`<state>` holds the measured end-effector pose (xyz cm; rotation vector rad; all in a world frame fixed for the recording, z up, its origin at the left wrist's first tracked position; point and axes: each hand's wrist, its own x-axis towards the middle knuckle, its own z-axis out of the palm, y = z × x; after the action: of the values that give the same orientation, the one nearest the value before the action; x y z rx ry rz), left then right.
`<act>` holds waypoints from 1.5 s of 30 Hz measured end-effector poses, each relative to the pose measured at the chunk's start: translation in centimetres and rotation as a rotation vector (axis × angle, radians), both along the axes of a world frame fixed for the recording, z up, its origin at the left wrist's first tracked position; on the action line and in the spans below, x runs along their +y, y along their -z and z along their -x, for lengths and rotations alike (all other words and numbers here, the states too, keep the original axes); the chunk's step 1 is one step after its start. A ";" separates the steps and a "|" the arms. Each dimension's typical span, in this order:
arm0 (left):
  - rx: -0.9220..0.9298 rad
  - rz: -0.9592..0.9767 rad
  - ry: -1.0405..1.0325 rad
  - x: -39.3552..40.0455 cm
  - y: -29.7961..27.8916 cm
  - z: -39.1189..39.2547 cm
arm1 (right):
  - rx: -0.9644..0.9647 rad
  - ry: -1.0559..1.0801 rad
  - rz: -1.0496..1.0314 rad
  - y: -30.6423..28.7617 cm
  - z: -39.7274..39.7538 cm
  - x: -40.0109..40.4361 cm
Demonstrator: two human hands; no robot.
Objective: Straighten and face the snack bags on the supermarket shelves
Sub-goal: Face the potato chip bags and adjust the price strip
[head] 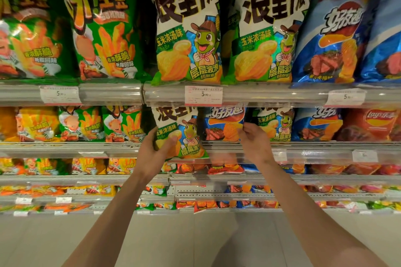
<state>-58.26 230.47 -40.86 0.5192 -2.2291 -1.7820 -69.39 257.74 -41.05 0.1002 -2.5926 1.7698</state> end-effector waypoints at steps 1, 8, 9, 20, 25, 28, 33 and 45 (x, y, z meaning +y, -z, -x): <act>0.008 0.031 -0.010 -0.1 -0.3 0.5 | 0.005 -0.004 -0.006 0.0 0.0 -0.1; 0.013 0.073 -0.033 -0.9 -0.6 4.6 | -0.002 -0.050 -0.061 0.0 -0.1 -0.1; 0.002 0.082 -0.036 -0.9 -0.5 5.0 | 0.009 -0.063 -0.095 0.0 -0.2 -0.2; -0.154 0.315 0.025 -1.5 0.1 7.5 | 0.017 -0.050 -0.202 0.3 -0.2 -1.1; -0.163 0.395 0.107 -1.3 0.7 6.5 | -0.008 0.022 -0.132 0.4 0.1 -1.3; -0.061 0.453 -0.082 -0.5 1.0 4.9 | -0.036 0.020 -0.040 0.0 0.5 -1.2; 0.104 0.388 -0.102 1.5 0.1 3.9 | 0.019 0.012 0.020 -1.8 0.8 -1.5; 0.004 -0.174 0.202 6.8 -2.6 4.4 | -0.153 -0.249 0.013 -2.9 -3.5 1.0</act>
<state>-62.67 237.28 -38.24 0.3312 -2.2039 -2.0876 -65.90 258.71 -38.11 0.3131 -2.7803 1.9428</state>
